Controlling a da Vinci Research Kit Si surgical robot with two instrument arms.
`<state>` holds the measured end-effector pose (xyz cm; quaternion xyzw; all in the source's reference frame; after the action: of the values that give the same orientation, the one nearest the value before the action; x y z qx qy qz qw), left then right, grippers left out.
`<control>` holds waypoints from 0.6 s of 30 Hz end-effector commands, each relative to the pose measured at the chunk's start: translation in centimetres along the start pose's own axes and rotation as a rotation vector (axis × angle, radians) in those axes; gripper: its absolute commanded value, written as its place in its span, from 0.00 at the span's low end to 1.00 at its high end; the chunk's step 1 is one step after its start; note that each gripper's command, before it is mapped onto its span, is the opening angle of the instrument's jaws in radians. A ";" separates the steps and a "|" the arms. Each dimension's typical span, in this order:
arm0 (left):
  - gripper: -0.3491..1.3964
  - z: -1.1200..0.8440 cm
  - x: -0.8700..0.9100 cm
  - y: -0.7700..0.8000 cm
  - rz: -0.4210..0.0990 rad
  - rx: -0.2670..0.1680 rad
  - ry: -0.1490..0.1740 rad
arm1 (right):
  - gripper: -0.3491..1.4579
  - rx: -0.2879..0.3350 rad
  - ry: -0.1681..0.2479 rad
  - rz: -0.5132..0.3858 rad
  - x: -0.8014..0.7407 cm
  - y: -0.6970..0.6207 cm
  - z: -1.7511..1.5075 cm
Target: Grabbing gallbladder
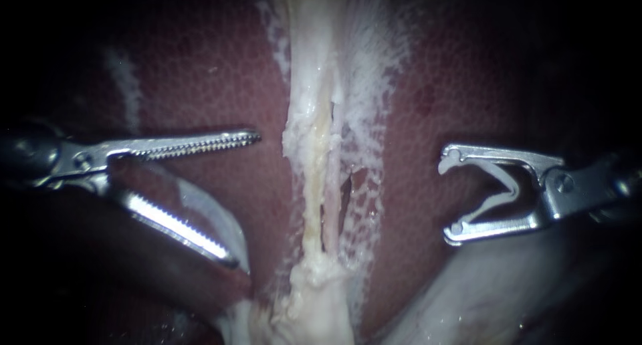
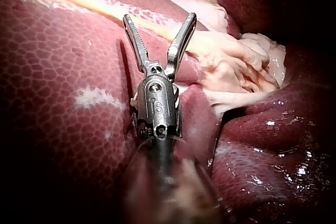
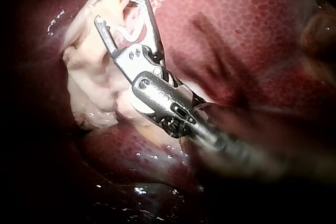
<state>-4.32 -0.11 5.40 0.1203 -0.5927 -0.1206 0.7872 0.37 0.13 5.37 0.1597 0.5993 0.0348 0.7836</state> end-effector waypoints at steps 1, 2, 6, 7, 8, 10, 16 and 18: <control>0.78 0.00 0.00 0.00 0.000 -0.001 0.000 | 0.52 0.000 0.000 0.000 0.00 0.00 0.00; 0.78 0.00 -0.01 0.00 0.000 -0.001 0.000 | 0.52 0.000 0.000 0.000 0.00 0.00 0.00; 0.78 0.01 -0.02 0.02 -0.007 -0.028 0.006 | 0.52 0.000 0.000 0.000 0.00 0.00 0.00; 0.78 0.01 -0.02 0.02 -0.025 -0.037 0.007 | 0.52 0.000 0.000 0.000 0.00 0.00 0.00; 0.77 0.01 -0.02 0.03 -0.044 -0.047 0.008 | 0.52 0.000 0.000 0.000 0.00 0.00 0.00; 0.75 0.02 -0.02 0.05 -0.087 -0.077 0.012 | 0.52 0.000 0.000 0.000 0.00 0.00 0.00; 0.71 0.13 0.00 0.16 -0.173 -0.138 0.019 | 0.52 0.000 0.000 0.000 0.00 0.00 0.01; 0.69 0.18 0.00 0.18 -0.192 -0.144 0.024 | 0.52 0.000 0.000 0.000 0.00 0.00 0.01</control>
<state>-4.51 0.07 5.52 0.1248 -0.5559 -0.2452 0.7844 0.37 0.13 5.37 0.1596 0.5993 0.0348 0.7837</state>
